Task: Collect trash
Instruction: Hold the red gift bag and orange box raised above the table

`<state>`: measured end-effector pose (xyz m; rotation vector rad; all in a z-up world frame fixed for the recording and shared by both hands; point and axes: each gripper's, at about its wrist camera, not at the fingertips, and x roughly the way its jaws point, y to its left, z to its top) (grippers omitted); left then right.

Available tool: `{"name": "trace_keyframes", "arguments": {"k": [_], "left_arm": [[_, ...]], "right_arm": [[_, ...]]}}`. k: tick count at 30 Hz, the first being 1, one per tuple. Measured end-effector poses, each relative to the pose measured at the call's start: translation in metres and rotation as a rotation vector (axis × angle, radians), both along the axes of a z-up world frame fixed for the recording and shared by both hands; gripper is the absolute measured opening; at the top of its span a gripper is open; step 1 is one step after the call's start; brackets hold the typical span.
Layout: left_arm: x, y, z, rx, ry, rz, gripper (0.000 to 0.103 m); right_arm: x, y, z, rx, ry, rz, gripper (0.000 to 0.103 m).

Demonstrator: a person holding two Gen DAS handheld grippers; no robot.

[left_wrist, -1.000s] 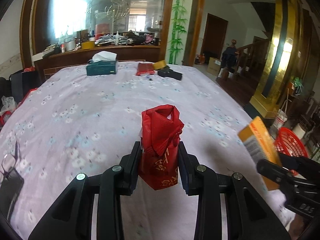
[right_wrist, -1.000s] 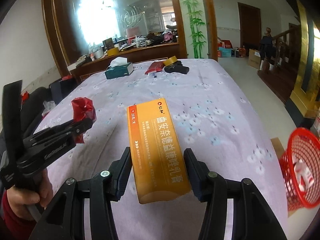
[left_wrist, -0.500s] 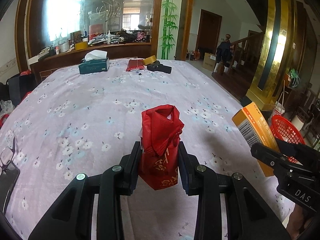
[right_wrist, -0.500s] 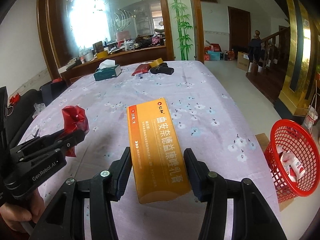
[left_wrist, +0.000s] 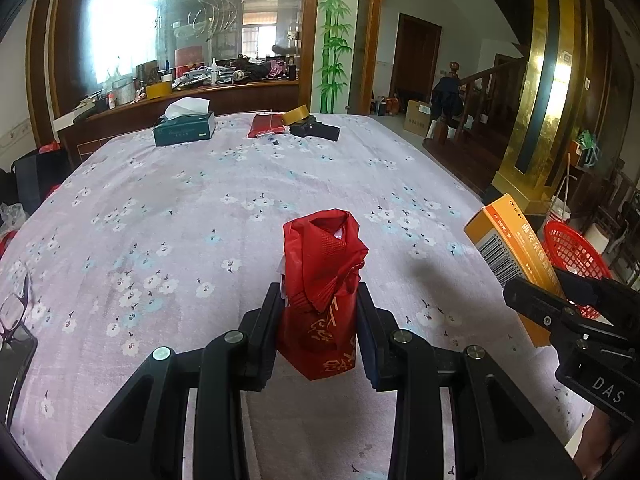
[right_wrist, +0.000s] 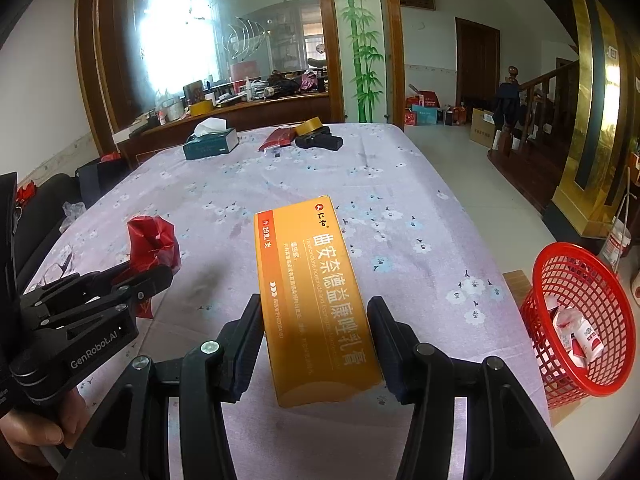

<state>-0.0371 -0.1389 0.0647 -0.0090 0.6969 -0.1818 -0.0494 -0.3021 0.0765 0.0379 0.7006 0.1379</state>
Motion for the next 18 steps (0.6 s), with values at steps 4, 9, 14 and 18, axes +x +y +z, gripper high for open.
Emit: {"name": "trace_keyframes", "arguments": {"k": [4, 9, 14, 18], "left_arm": [[-0.0005, -0.001, 0.0, -0.001, 0.002, 0.0, 0.033], [-0.0002, -0.0019, -0.0005, -0.001, 0.002, -0.002, 0.033], [0.0008, -0.0022, -0.0015, 0.0, 0.008, -0.005, 0.033], [0.0016, -0.0025, -0.0016, -0.001, 0.01, -0.008, 0.033]], "right_arm": [[0.0001, -0.0009, -0.0008, -0.004, 0.003, -0.004, 0.056], [0.0008, -0.0005, -0.0008, -0.015, 0.003, -0.007, 0.056], [0.0016, -0.0007, -0.0015, -0.019, 0.005, -0.01, 0.056], [0.003, -0.0016, -0.002, -0.022, 0.008, -0.012, 0.056]]}}
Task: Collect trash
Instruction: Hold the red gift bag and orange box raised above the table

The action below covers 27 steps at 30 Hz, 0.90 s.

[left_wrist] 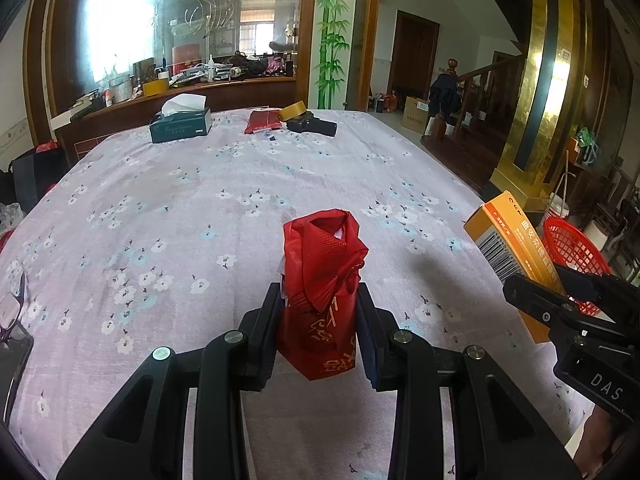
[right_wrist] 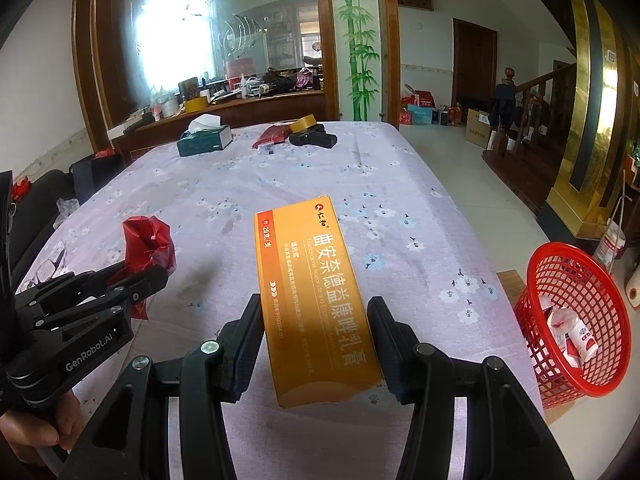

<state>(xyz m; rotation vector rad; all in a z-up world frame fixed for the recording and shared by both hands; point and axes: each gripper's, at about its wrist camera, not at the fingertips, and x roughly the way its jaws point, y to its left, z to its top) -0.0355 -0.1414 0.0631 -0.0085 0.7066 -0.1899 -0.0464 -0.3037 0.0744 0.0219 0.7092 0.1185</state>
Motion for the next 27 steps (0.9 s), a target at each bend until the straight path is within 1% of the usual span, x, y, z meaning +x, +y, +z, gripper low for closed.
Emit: {"name": "trace_keyframes", "arguments": {"k": [16, 27], "left_arm": [[0.004, -0.008, -0.003, 0.007, 0.008, -0.017, 0.033], [0.007, -0.027, -0.003, 0.031, 0.007, -0.046, 0.033]], "right_arm": [[0.004, -0.005, -0.002, -0.007, 0.007, -0.019, 0.056], [-0.001, -0.025, 0.001, 0.015, -0.003, -0.058, 0.056]]}}
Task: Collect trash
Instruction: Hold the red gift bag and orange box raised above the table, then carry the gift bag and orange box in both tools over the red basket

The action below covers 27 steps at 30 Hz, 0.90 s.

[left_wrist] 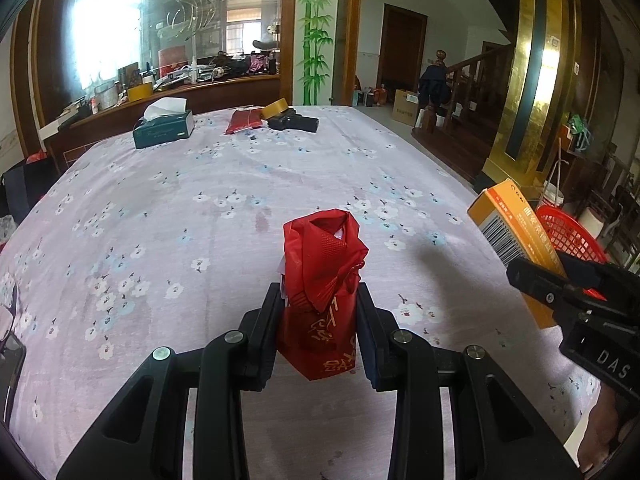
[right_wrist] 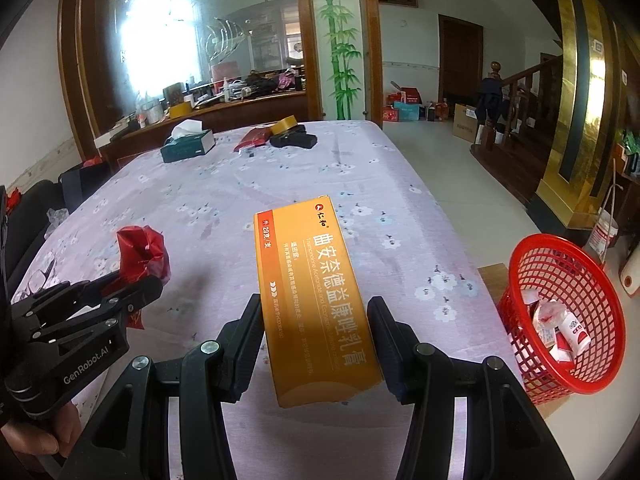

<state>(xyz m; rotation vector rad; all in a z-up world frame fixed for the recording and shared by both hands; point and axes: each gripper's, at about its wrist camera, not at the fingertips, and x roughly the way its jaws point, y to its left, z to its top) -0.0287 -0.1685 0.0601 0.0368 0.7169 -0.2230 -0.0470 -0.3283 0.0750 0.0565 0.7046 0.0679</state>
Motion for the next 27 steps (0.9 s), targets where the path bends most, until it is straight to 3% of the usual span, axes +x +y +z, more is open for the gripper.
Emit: {"name": "trace_keyframes", "arguments": {"k": [27], "left_arm": [[0.008, -0.106, 0.02, 0.071, -0.065, -0.194, 0.033]], "right_arm": [[-0.027, -0.107, 0.024, 0.073, -0.06, -0.22, 0.056]]}}
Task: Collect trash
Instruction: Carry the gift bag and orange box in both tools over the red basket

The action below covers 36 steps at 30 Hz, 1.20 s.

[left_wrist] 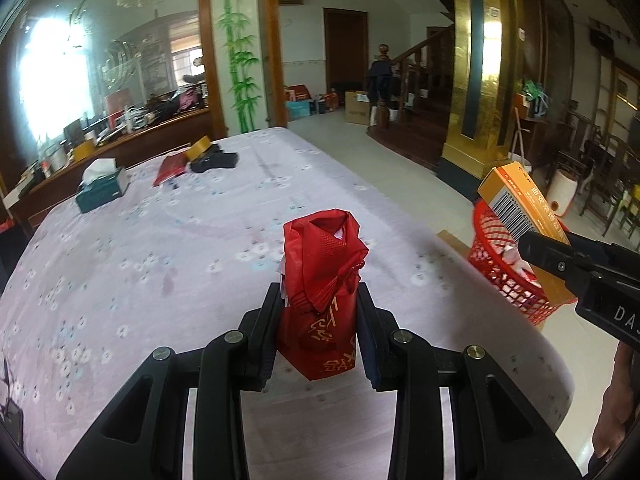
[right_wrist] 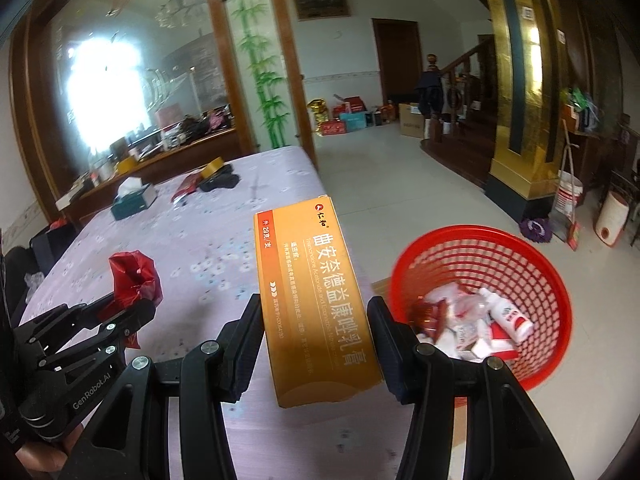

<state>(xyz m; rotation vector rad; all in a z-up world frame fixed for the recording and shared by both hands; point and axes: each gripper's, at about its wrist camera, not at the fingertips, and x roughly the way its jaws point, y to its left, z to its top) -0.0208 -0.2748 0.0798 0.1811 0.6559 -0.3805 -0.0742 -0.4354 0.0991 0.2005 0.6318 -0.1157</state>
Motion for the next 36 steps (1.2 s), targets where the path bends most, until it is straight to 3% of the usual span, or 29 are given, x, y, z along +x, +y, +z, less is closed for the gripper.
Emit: {"name": "trace_keyframes", "arguments": {"k": [22, 36], "left_arm": [[0.002, -0.101, 0.011, -0.021, 0.058, -0.184, 0.033], [0.024, -0.159, -0.008, -0.102, 0.245, -0.312, 0.033]], "right_arm": [[-0.035, -0.1, 0.01, 0.068, -0.032, -0.189, 0.056], [-0.036, -0.153, 0.004, 0.134, -0.019, -0.267, 0.057]]}}
